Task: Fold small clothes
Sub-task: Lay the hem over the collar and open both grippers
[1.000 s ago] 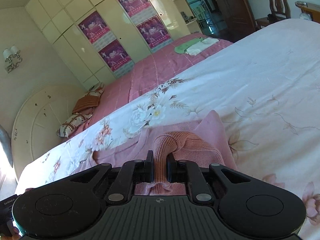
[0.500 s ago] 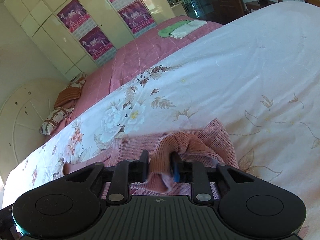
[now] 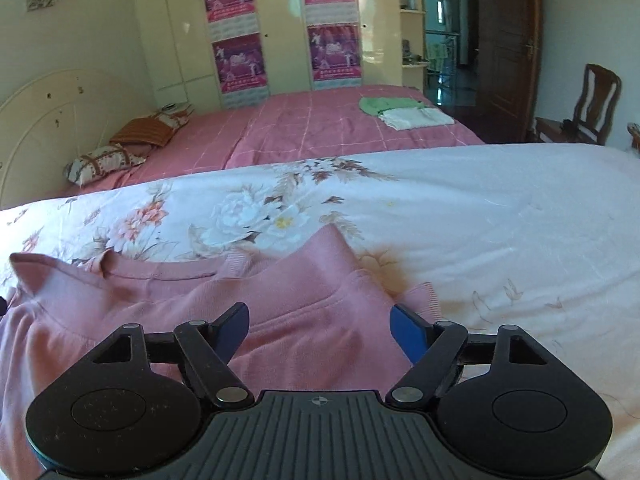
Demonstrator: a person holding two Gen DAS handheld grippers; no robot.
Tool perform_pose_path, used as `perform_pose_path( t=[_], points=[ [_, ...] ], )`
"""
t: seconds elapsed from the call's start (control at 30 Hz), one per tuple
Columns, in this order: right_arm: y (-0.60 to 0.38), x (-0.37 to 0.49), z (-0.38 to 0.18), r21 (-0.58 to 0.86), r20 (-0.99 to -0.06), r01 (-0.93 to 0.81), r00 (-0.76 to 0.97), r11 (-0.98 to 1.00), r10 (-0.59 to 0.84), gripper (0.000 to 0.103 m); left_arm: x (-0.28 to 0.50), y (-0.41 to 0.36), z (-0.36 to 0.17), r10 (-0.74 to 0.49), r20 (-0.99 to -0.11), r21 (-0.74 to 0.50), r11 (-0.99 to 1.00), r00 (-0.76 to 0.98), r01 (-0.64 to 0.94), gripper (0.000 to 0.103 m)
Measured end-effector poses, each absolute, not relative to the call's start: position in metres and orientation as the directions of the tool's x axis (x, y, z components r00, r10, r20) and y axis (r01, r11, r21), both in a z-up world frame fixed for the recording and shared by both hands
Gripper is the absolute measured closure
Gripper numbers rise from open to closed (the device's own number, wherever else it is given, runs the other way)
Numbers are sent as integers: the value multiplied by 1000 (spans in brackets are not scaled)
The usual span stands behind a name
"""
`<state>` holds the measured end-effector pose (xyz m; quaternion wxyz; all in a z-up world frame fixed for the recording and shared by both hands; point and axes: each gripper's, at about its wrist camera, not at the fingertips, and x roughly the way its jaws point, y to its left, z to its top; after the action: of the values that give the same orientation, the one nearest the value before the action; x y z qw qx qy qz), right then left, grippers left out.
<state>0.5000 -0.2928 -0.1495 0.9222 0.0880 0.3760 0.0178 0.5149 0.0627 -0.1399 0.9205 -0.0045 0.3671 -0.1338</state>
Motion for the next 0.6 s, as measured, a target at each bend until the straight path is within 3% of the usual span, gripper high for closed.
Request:
perform_pose_path(
  t=[0.03,0.1,0.3,0.4,0.6],
  points=[
    [-280,504,-154,174,-697,-3,706,985,126,52,518,55,-144,-265,-688,-109,958,675,265,41],
    [-259,512,-162,177,-713,-68,679,982,176,57,528,38,-154,-280,-716,-100,948,640,302,49],
    [-214,534,-192,68,-746,-217,637,974,194,57,552,23,-185,-198,-743,-27,963,639,267,49],
    [-217,547,-201,-39,-732,-155,677,987,77,57,560,30,-187,-156,-724,-16,977,672,211,49],
    [-242,569,-207,-17,-725,-61,688,998,30,56,579,50,-185,-81,-717,-29,996,693,87,53]
  ],
)
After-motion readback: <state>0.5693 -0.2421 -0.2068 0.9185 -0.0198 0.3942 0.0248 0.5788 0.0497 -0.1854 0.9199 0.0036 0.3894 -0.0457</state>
